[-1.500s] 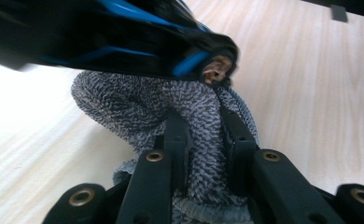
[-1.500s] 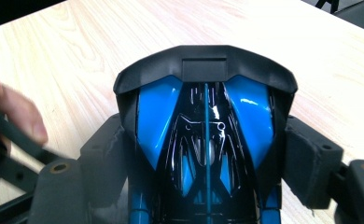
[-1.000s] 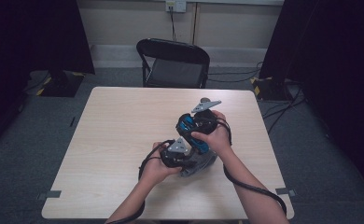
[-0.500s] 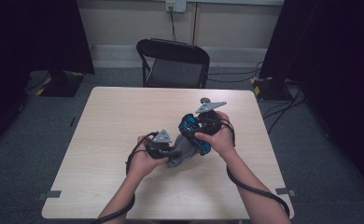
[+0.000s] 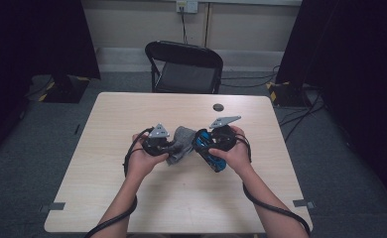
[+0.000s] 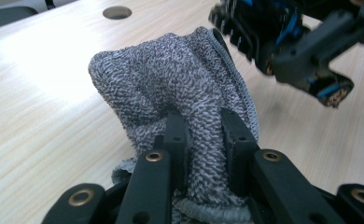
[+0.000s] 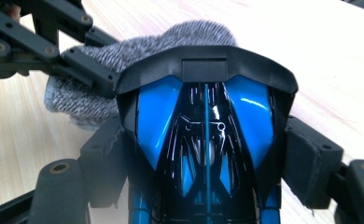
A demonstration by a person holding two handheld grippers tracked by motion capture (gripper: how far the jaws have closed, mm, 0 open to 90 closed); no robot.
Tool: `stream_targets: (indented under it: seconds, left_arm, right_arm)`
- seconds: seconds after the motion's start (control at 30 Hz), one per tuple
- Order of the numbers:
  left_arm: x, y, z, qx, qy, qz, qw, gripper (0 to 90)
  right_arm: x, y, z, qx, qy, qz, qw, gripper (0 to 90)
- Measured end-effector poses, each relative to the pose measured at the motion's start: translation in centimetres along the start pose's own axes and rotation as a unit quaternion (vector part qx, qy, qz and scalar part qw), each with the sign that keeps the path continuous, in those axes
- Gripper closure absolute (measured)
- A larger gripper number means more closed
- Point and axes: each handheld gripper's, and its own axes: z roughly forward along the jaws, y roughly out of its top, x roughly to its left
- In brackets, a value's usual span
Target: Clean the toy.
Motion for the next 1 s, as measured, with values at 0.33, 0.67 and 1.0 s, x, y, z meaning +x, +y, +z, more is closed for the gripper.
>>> stream_targets:
  seconds: [0.33, 0.67, 1.0]
  left_arm:
    - [-1.3, 0.3, 1.1, 0.0, -0.019, 0.011, 0.9998, 75.3]
    - [-2.1, 0.2, 1.6, 0.009, -0.025, 0.026, 0.9993, 75.2]
    - [-2.5, 0.0, 2.1, 0.016, -0.033, 0.029, 0.9989, 75.2]
  right_arm:
    - [0.0, -0.5, 0.5, 0.012, -0.004, -0.004, 0.9999, 26.0]
    - [-0.1, -0.4, 0.5, 0.011, -0.005, 0.0, 0.9999, 26.0]
    - [0.1, -0.1, 0.8, 0.009, -0.011, -0.001, 0.9999, 26.0]
